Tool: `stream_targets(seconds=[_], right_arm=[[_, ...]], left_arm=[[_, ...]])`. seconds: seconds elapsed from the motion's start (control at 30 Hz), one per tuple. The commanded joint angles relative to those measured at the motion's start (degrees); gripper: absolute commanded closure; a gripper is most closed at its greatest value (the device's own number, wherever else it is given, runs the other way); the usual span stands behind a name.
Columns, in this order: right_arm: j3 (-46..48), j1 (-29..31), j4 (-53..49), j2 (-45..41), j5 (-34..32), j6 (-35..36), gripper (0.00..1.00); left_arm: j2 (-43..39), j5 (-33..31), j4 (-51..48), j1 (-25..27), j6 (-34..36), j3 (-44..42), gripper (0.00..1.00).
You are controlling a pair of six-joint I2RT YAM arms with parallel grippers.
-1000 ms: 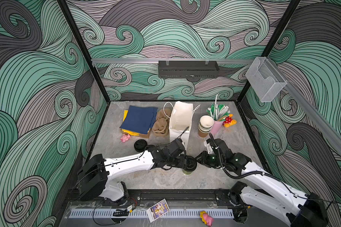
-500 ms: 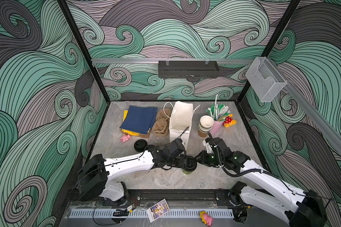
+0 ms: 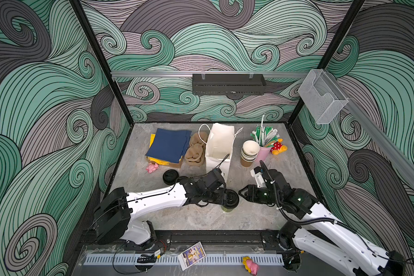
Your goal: Pack the takeout coffee
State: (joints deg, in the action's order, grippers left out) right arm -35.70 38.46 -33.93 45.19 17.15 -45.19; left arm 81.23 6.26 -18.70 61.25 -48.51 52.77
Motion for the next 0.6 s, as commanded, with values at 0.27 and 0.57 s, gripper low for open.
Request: stream_targets(seconds=[0.27,0.57], right_arm=[[4.58,0.23,4.51,1.74,4.40,-1.74,0.37],[5.64,0.28,6.12,4.78,5.10,-2.01,0.37]], left_arm=[[0.60,0.15,-1.69,0.21,3.03,0.12,0.33],[0.61,0.20,-1.45,0.22,3.99,1.13,0.29]])
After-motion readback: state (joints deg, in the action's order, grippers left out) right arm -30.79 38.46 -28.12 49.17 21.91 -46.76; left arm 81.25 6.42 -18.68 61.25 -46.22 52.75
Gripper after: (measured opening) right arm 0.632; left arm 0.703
